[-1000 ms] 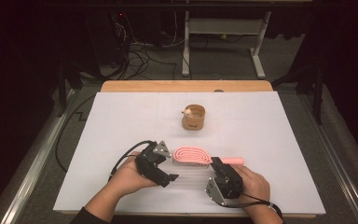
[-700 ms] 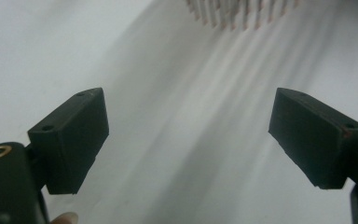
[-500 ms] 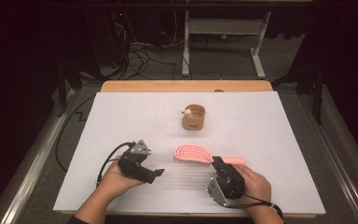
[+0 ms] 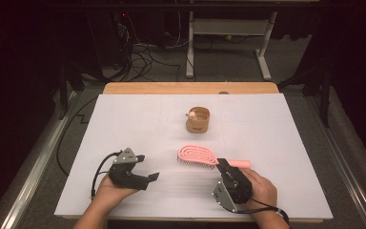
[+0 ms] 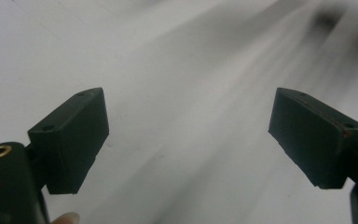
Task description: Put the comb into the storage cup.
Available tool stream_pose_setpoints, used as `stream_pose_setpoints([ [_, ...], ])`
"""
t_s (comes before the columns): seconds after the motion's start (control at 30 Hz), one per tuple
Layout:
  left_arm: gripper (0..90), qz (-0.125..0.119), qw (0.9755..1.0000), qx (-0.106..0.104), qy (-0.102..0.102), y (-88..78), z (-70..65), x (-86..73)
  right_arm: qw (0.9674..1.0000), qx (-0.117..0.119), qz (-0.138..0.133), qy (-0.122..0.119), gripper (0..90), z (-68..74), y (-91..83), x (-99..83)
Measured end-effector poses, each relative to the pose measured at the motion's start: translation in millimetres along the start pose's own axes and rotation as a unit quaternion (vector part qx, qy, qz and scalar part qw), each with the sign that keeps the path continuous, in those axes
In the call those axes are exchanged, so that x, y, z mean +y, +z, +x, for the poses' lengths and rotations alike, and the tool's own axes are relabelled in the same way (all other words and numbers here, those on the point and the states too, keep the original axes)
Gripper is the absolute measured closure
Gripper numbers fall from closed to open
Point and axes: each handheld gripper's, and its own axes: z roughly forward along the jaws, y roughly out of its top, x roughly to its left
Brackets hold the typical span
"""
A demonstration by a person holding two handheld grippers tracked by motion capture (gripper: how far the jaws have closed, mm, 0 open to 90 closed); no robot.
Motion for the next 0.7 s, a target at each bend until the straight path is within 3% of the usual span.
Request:
stream_pose_setpoints([
  [0.23,11.7,-0.04,0.999,0.016,-0.008,-5.1,1.3,-4.1,0.9995,-0.003,-0.008,0.03,81.3,-3.6,-2.5,-2.9],
  [0.37,11.8,-0.07,0.9973,0.021,-0.012,-5.3,1.6,-8.3,0.9983,-0.001,-0.01,0.057,81.3,-6.5,-2.9,-6.4],
  [0.7,12.0,-0.105,0.994,0.023,-0.023,-6.3,3.1,-12.9,0.9906,0.003,-0.016,0.136,81.3,-15.7,-5.9,-16.1],
])
